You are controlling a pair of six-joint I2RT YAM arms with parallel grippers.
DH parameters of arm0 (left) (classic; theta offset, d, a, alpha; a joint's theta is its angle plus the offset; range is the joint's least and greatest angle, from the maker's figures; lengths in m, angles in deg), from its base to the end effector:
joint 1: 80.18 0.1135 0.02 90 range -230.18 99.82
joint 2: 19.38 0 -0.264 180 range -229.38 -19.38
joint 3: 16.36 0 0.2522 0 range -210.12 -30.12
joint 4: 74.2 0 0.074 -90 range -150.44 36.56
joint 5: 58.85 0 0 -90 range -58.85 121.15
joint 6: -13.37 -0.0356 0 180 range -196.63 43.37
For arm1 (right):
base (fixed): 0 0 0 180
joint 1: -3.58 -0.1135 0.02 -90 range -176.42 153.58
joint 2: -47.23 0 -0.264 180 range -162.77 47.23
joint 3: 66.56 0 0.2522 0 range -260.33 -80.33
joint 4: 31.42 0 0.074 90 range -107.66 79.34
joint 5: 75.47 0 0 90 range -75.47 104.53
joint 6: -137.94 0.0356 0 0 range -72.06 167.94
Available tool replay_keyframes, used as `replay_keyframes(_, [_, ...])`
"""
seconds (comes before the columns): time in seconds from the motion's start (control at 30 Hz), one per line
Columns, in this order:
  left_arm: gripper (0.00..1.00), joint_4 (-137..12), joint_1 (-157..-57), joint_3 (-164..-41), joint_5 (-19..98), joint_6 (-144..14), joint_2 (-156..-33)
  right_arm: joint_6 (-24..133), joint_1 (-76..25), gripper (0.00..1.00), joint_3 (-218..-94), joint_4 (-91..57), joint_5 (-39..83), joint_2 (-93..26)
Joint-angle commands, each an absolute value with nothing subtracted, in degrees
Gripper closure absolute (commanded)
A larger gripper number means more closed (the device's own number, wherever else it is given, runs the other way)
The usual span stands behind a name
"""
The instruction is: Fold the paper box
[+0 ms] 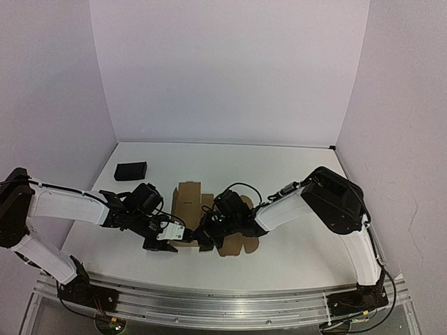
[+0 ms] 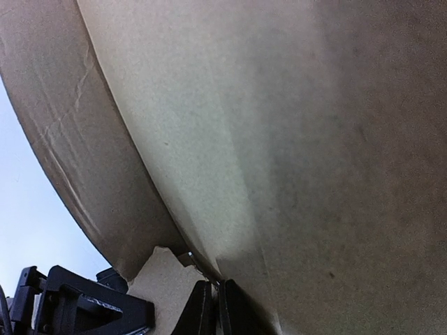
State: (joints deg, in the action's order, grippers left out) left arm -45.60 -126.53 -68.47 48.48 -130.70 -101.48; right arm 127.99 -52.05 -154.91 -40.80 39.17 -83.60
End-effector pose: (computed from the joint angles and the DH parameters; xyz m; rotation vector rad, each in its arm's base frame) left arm 0.1707 -0.1943 0.1568 2.0340 1.5516 -0.3402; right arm 0.2518 0.3944 0.0849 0.2583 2.7020 1.5747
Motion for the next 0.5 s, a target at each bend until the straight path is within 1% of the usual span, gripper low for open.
replay_keyframes(0.0, [0.60,-46.19,-126.78,-70.43,46.73,-131.39,-100.99,126.39,-51.84,0.88,-154.48,-33.81,37.83,-84.51])
replay_keyframes(0.07, [0.61,-46.37,-126.77,-70.11,46.70,-131.48,-100.78,125.78,-51.83,0.83,-154.92,-33.75,37.95,-83.86])
replay_keyframes(0.2, [0.71,-46.57,-126.78,-69.68,46.31,-131.60,-100.85,124.44,-51.83,0.78,-154.84,-33.25,37.42,-81.19])
replay_keyframes(0.37, [0.73,-45.83,-126.77,-69.47,46.47,-132.19,-100.61,121.64,-51.82,0.72,-154.19,-29.67,35.43,-76.41])
replay_keyframes(0.47, [0.76,-45.26,-126.74,-69.20,47.05,-132.71,-100.68,119.26,-51.82,0.69,-154.05,-26.25,33.44,-73.32])
